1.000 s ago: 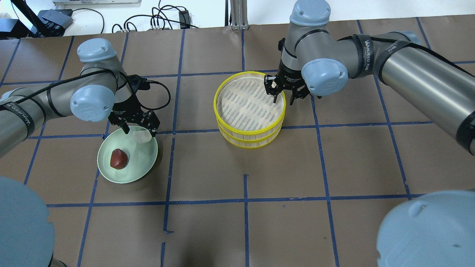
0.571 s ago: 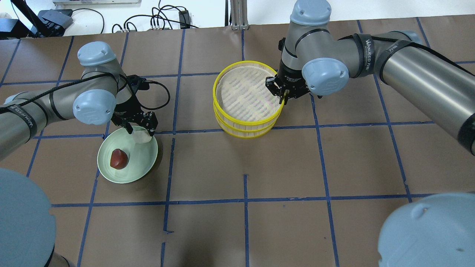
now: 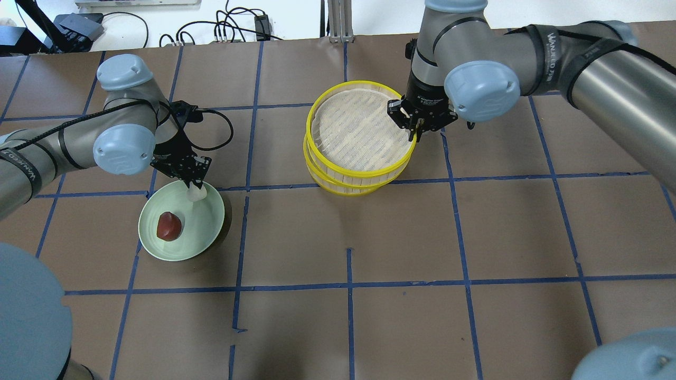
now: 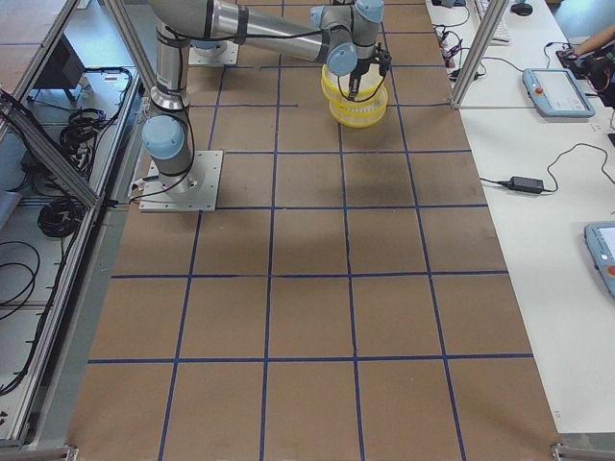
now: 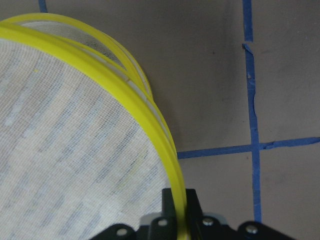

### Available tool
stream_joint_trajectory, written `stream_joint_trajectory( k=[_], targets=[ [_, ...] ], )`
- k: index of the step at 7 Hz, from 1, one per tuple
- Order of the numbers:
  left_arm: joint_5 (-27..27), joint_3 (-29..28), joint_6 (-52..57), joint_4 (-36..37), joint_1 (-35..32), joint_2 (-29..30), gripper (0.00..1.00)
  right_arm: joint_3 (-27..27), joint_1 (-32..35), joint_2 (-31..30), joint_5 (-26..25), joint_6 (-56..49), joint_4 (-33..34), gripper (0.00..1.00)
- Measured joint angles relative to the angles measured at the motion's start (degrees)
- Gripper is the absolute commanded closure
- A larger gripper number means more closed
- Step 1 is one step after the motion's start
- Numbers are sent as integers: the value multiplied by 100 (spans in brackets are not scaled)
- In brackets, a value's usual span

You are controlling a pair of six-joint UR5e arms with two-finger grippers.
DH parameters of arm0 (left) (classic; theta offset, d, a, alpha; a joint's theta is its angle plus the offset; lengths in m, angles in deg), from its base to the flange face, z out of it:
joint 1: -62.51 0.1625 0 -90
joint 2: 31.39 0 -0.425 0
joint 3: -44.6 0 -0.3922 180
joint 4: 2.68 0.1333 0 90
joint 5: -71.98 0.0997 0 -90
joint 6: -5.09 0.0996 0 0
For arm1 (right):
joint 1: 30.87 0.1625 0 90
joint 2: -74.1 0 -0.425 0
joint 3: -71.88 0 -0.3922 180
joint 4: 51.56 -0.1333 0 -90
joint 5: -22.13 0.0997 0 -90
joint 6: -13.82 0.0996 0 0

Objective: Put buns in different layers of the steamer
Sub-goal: 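Lift top tier aside with right gripper while left carries white bun over, then lower the white bun into the bottom tier and open the left gripper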

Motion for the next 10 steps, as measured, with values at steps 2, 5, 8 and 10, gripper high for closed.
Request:
stream_joint_trajectory(
  k=[2,5,8,10],
  targets=[
    [-90,-240,-456,-243,-215,-369,98,-348,-548,-195,-12,-726,-477,97],
    [-888,-643,-2040,-297,-1042,-570,97,-521,-1260,-239,-542,-2247,-630,97],
    [-2211,-738,-3842,732,-1455,-45,83,-478,-1421,-78,-941,-2914,-505,97],
    [-2705,-744,-4459,1400,-1653,303,0,-453,-1431,-62,-956,-2950,-493,97]
  ],
)
